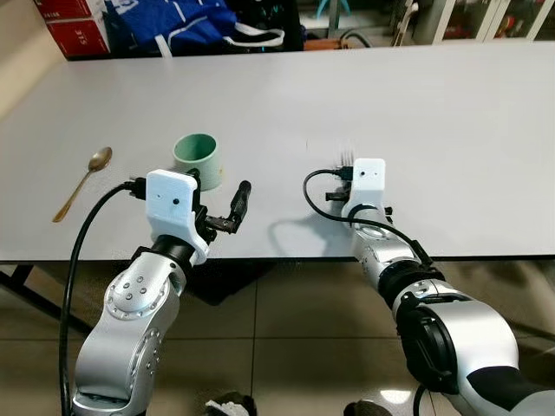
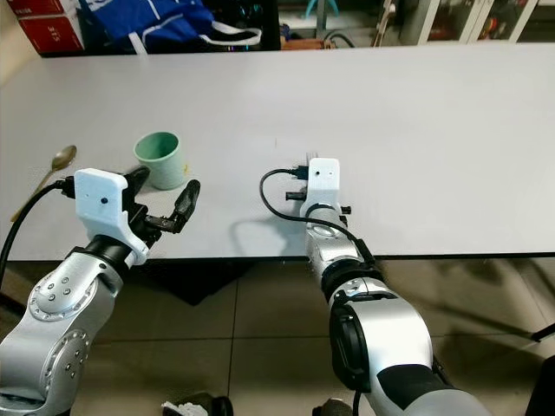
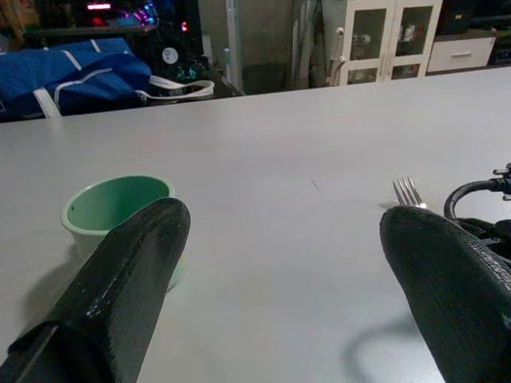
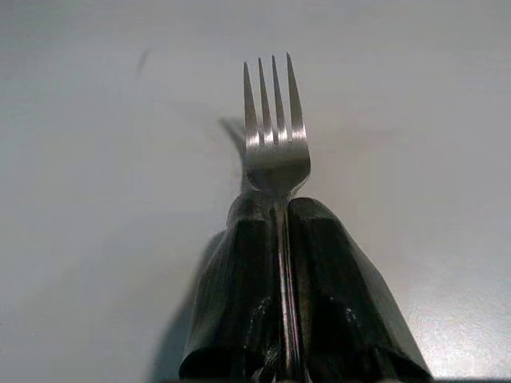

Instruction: Setting the table

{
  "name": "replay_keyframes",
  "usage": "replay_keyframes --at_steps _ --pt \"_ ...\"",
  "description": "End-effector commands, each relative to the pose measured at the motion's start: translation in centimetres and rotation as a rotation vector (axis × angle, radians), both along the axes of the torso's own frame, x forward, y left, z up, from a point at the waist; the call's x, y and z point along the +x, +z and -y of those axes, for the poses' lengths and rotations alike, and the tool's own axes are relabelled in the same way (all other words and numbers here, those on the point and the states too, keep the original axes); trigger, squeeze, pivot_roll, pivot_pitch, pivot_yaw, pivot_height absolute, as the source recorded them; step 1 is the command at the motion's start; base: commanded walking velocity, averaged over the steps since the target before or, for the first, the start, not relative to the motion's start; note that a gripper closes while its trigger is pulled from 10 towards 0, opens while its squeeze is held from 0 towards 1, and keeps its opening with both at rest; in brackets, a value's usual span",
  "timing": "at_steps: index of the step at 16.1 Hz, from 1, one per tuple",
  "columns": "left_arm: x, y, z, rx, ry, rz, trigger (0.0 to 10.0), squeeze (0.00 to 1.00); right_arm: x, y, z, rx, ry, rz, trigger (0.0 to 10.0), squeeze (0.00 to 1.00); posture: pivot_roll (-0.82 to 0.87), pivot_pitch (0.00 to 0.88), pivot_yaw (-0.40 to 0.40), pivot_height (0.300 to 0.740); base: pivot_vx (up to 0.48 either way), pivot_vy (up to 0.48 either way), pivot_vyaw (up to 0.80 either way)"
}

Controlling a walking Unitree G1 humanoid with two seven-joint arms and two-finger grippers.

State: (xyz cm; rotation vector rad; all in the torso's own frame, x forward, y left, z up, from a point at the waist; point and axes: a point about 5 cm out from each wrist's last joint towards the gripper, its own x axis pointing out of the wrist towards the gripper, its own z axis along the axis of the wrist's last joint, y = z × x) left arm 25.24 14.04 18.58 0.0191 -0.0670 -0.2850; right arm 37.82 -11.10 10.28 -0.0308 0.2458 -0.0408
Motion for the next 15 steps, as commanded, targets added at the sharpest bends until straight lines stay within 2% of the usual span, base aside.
replay_keyframes --at_steps 1,6,13,15 --pt "-0.3 0.2 -0.4 0.01 0.006 -0.002 10.0 0.0 -0.4 -0.7 0.0 -0.005 -0.007 -0.024 10.0 0.0 0.11 0.138 0.104 0.74 0.0 0.0 0.0" --pt "-0.4 0.3 -0.4 0.014 0.003 -0.007 10.0 0.0 -0.4 -0.7 -0.2 -0.032 0.008 -0.014 10.0 0.0 0.11 0.142 0.104 0.74 0.0 0.0 0.0" --pt "-0.4 0.1 -0.1 -0.023 0.026 -0.009 10.0 0.0 0.4 0.9 -0.4 -0.051 0.035 0.038 10.0 0.0 0.1 0.137 0.088 0.74 0.0 0.0 0.0" --pt "-0.3 0.0 0.2 -0.012 0.02 -0.009 10.0 0.0 0.4 0.9 -0.5 -0.058 0.041 0.039 10.0 0.0 0.1 0.138 0.085 0.74 0.345 0.148 0.0"
